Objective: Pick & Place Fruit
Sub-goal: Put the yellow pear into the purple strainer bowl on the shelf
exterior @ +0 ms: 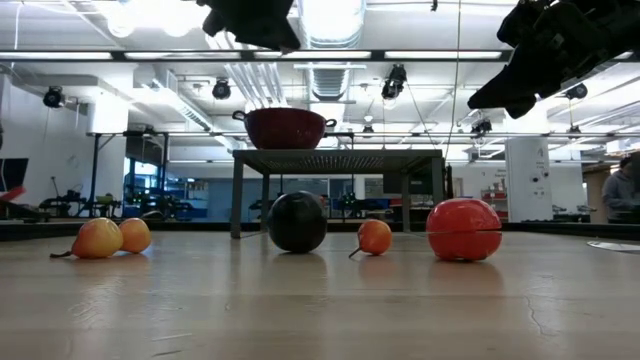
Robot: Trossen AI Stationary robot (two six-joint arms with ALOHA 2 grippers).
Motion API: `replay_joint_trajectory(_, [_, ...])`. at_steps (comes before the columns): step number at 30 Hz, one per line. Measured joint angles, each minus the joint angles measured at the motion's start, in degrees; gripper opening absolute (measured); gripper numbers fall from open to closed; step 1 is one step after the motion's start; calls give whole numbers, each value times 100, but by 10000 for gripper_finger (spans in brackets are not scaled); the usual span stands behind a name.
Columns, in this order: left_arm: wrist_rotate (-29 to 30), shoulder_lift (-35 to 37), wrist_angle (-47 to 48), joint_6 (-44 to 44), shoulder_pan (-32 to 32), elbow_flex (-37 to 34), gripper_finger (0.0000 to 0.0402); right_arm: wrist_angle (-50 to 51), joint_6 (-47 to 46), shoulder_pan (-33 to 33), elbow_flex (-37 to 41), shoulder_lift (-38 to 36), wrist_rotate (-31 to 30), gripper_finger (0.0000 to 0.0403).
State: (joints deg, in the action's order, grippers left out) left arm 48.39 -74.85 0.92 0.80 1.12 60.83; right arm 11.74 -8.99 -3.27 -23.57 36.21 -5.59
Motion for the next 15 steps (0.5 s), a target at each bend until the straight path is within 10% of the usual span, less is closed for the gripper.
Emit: replay_joint_trajectory(15, [-2197,-165,917,-82,-1864,773,163,0,0,1,0,-2,1,101])
